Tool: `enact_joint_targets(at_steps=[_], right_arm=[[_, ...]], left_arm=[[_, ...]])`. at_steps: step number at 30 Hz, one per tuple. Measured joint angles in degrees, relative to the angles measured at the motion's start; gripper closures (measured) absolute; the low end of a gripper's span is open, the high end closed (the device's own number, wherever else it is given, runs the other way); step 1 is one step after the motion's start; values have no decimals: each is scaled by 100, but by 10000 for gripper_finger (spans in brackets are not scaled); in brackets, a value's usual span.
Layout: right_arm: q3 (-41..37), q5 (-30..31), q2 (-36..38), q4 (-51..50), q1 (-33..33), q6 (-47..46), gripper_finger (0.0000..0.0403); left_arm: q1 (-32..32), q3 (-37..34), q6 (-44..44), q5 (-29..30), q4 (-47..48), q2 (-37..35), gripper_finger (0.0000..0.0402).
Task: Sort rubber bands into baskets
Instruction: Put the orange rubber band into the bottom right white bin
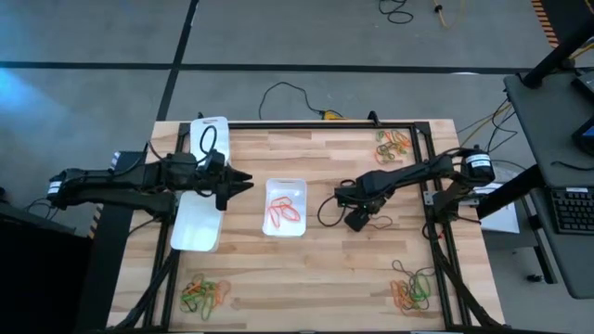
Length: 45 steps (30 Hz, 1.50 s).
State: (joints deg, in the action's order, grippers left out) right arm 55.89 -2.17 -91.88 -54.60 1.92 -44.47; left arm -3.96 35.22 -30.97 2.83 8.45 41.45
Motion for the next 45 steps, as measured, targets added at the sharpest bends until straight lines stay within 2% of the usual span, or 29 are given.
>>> enact_joint_targets(at_steps=[5,14,31,36,45], right_arm=[[51,58,19,-15,33,-260,197],[-101,43,37,-150,553,-226,197],[-214,67,177,-209,600,-293,197],[-327,70,98,-145,600,-293,197],[-533,49,-33,557,598,-325,202]], left_arm=[[-1,0,1,0,-2,9,248],[0,1,-1,-50,0,9,248],[1,0,1,-82,0,35,248],[1,0,42,-66,0,61,248],[1,1,44,-55,-2,59,248]])
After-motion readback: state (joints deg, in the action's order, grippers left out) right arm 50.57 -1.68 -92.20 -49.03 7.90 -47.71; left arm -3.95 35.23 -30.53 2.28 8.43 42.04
